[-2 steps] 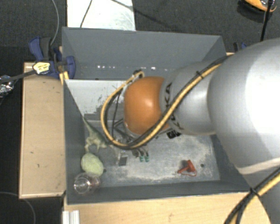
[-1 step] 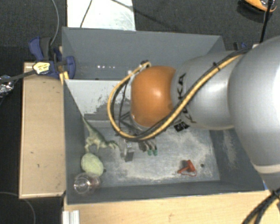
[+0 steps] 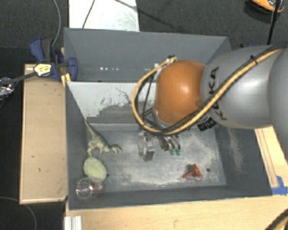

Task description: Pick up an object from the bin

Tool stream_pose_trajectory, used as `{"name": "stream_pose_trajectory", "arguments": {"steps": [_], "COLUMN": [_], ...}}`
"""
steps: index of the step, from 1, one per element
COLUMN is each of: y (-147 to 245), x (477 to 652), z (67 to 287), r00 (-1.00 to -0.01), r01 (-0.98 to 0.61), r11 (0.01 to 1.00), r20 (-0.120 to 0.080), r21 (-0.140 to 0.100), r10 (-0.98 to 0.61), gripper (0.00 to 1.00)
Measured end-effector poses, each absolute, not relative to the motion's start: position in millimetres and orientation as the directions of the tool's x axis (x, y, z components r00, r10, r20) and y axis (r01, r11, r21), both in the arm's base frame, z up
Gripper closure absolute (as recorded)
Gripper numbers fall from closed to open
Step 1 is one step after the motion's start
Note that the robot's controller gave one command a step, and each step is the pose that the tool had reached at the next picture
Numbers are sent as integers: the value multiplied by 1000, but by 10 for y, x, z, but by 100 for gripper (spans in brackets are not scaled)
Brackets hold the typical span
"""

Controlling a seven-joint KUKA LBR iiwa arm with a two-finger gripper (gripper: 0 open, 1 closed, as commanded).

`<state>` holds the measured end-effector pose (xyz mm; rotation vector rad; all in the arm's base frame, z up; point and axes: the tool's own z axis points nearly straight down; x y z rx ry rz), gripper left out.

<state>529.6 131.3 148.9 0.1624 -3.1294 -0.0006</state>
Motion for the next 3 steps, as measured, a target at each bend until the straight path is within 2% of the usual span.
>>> {"name": "stream_pose_trajectory", "arguments": {"steps": [1, 2, 3], "y": [942, 646, 652], "x": [5499, 5789, 5794], "z": [1746, 1274, 1283], "r00": [-1000, -1000, -1000], "r01": [-7, 24, 25], "r11": [1000, 1000, 1000], "r20": [16, 8, 6], "r21": [-4, 0, 1], "r10": [-7, 24, 25], "gripper": [100, 0, 0]}}
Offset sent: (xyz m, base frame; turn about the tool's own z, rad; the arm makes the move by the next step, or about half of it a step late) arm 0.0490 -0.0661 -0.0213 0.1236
